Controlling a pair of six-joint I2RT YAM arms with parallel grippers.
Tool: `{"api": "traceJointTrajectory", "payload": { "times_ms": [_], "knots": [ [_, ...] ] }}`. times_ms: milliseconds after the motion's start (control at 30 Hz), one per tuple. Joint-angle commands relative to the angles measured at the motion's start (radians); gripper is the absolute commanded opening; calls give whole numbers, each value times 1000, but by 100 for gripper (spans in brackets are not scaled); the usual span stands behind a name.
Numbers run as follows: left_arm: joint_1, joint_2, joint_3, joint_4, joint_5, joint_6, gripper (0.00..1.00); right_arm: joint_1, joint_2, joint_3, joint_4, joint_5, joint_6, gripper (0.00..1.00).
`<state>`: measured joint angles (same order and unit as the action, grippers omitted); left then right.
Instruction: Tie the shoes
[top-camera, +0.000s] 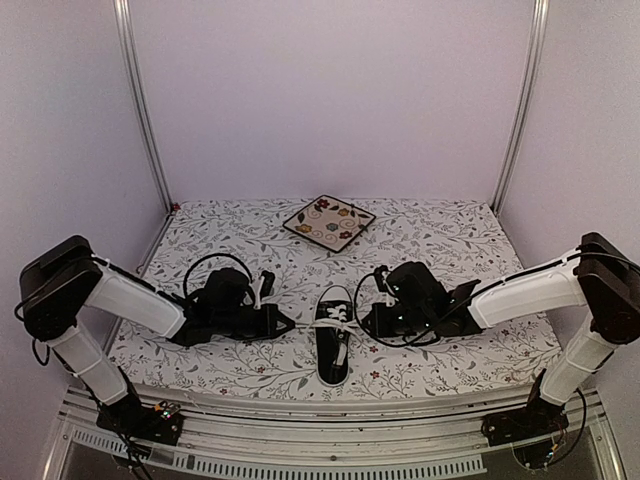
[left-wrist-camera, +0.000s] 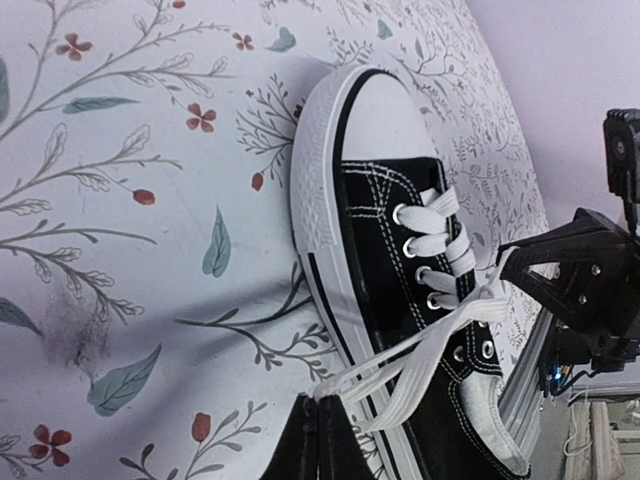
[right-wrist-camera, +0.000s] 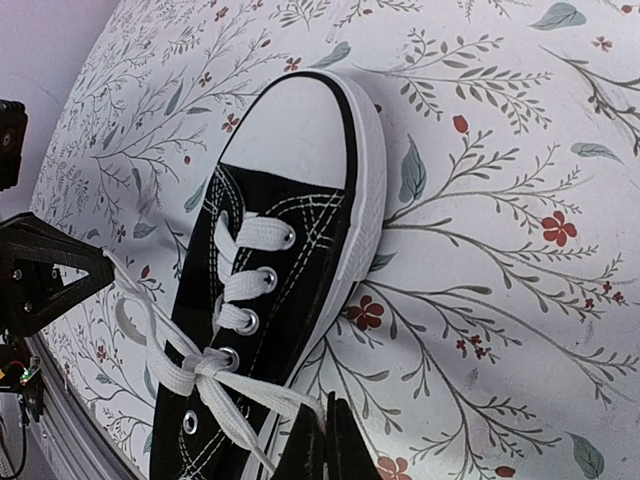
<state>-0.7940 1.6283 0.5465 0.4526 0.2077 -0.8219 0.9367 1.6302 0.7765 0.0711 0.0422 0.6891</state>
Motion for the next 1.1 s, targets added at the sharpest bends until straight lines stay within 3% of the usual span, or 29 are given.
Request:
{"api": "traceJointTrajectory", "payload": {
  "times_ms": [0, 633, 833, 933, 1000, 1067],
  "knots": [
    [37, -21, -32, -22, -65, -10, 0, -30, -30, -31, -17, 31, 13, 2],
    [64, -30, -76, -20, -95, -31, 0, -53, -32, -87, 20, 20, 41, 2],
    [66, -31, -67, 59, 13, 24, 0, -54, -45, -93, 83, -57, -3, 5],
    [64, -66, -50, 46, 19, 49, 46, -54, -77, -96, 73, -70, -28, 37],
    [67, -123, -62, 33, -34, 64, 64, -56, -111, -110, 65, -58, -28, 54],
    [73, -200, -71, -1, -78, 88, 72, -63, -145, -126, 55, -47, -24, 67]
  ]
}}
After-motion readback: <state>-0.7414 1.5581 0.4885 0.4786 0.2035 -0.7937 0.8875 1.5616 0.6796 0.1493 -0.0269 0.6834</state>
